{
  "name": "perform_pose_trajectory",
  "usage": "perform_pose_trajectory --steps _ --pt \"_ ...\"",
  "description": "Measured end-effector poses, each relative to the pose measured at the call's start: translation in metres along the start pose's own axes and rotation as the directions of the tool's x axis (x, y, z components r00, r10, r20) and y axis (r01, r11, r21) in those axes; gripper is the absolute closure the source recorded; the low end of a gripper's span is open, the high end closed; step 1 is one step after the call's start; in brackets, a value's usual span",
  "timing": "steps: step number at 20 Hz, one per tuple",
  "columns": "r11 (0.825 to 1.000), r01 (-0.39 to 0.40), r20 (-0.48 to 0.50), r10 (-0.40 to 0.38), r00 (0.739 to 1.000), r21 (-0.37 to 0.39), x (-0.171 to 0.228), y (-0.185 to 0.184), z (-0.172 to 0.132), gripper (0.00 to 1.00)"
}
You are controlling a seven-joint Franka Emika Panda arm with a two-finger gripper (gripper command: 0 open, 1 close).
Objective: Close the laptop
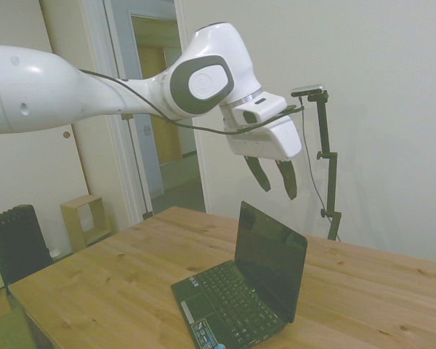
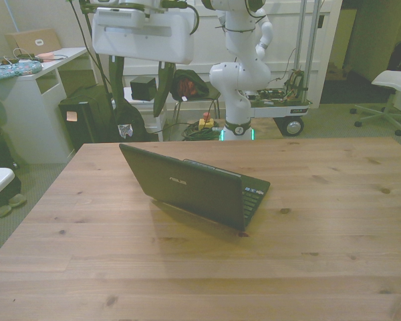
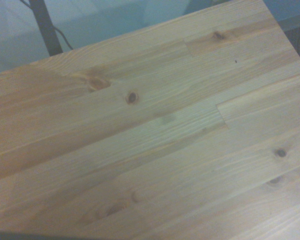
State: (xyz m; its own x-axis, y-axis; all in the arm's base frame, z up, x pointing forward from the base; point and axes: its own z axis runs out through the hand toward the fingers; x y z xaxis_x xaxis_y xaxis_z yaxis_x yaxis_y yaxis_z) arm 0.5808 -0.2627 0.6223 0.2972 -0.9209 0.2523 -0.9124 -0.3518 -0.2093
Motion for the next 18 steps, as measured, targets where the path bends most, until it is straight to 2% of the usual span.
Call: perform_pose_trajectory --steps 6,11,12,18 --pt "1.0 -0.012 0.064 0.012 0.998 -0.006 0.013 -0.031 0.059 0.0" --pt "1.0 -0.018 0.136 0.019 0.991 -0.014 0.001 -0.039 0.095 0.0" --pt "1.0 -0.014 0.149 0.017 0.989 -0.019 -0.003 -0.039 0.1 1.0" --pt "0.998 -0.012 0.199 0.024 0.98 -0.059 -0.009 -0.02 0.126 1.0"
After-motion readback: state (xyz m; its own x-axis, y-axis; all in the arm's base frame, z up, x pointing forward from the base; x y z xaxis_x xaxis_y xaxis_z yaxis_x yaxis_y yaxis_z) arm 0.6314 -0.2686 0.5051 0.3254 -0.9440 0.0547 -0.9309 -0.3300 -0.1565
